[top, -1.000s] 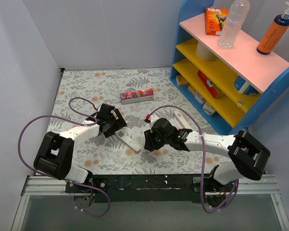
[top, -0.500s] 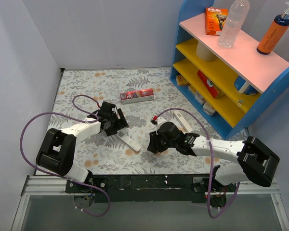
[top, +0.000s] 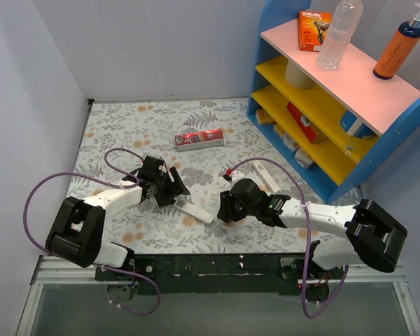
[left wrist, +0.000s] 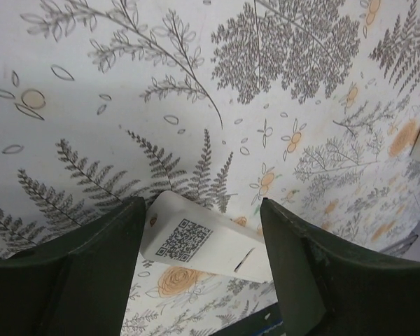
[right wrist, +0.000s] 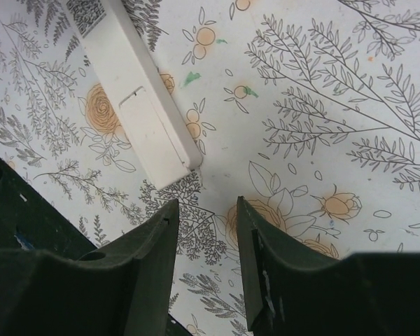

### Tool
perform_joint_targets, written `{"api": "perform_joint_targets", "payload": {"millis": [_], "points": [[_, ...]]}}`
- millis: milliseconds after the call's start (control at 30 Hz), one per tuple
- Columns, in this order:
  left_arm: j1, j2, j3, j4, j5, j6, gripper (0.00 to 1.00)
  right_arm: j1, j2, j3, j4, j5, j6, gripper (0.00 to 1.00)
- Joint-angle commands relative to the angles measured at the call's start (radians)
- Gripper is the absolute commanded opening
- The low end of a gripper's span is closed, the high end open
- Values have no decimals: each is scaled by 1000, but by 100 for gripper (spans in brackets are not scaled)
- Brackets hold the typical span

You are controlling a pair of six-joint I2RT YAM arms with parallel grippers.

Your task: Load the batteries into the remote control

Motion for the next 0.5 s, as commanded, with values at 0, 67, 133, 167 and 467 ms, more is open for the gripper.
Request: {"api": "perform_joint_targets", "payload": {"millis": [0,67,133,167,467], "points": [[-24,-21,-64,-92,100,-44,67,2,-10,15,-38,61,30,46],[-36,-35,-75,-93,123,-55,67,4,-21,11,-64,71,45,46],[-47,-48,-89,-90,134,-73,66,2,-38,0,-67,88,62,46],[-60,-58,-92,-90,137,-78,66,2,-41,-2,-71,93,70,46],[-103,-114,-136,-83,160,-124,66,4,-78,-26,-81,105,139,45]]}}
